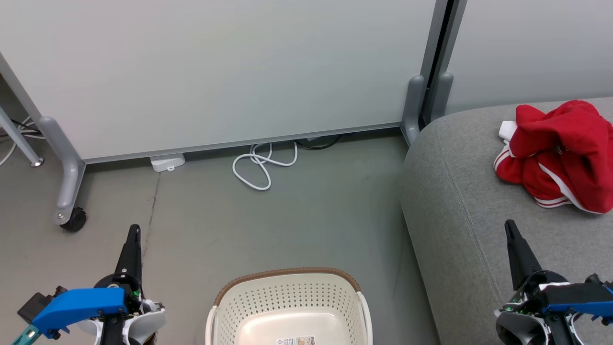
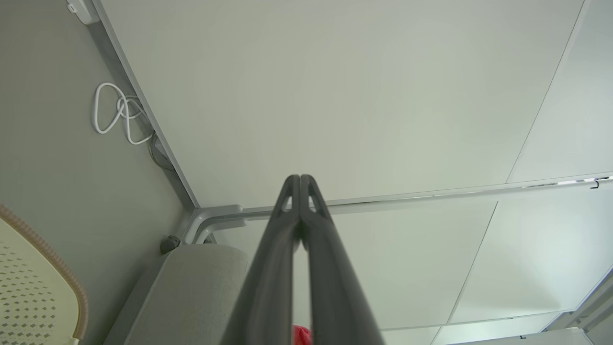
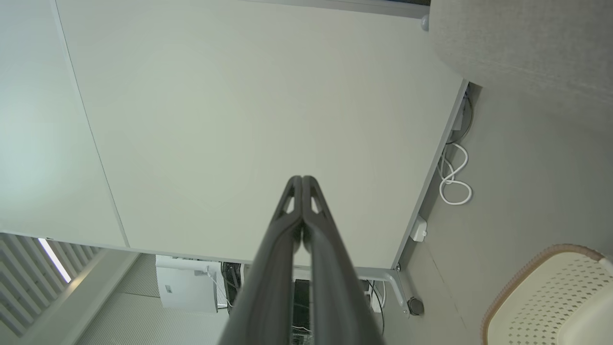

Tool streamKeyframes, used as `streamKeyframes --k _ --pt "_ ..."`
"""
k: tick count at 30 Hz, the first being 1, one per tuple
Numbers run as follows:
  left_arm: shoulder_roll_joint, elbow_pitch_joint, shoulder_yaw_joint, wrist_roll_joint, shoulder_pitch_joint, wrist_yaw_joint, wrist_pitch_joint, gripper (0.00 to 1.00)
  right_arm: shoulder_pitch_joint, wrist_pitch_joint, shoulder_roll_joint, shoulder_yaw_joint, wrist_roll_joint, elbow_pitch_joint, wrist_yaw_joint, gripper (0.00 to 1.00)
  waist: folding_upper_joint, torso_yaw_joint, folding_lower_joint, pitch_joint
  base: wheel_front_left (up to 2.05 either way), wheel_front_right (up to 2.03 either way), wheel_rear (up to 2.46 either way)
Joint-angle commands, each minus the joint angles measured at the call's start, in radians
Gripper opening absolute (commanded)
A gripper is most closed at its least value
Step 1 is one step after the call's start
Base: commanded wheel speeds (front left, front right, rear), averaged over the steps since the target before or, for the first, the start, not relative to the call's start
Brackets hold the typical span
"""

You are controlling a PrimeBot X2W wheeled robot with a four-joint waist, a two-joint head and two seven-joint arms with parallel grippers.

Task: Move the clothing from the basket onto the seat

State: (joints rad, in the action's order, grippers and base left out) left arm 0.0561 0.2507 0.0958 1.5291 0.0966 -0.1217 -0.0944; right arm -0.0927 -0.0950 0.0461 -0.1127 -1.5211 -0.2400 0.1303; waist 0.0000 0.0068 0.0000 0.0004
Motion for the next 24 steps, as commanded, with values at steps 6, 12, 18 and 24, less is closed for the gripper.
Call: streamKeyframes --k 6,12,18,24 --pt "-0.005 -0.007 0.015 0.052 0.017 -0.011 -0.014 0.00 -0.019 -0.014 0.007 -0.003 -0.059 -0.004 0.001 0.00 0.0000 -0.004 0.0000 0.001 0.00 0.00 0.00" --pt "-0.008 -0.007 0.023 0.088 0.018 -0.014 -0.024 0.00 -0.025 -0.023 0.007 -0.003 -0.097 -0.008 0.001 0.00 0.0000 -0.007 0.0000 0.002 0.00 0.00 0.00" --pt "-0.007 -0.007 0.022 0.084 0.018 -0.011 -0.024 0.00 -0.023 -0.023 0.007 -0.003 -0.093 -0.007 0.001 0.00 0.0000 -0.007 0.0000 0.002 0.00 0.00 0.00" --pt "-0.007 -0.007 0.022 0.085 0.018 -0.011 -0.024 0.00 -0.023 -0.023 0.007 -0.003 -0.093 -0.007 0.001 0.00 0.0000 -0.007 0.0000 0.002 0.00 0.00 0.00"
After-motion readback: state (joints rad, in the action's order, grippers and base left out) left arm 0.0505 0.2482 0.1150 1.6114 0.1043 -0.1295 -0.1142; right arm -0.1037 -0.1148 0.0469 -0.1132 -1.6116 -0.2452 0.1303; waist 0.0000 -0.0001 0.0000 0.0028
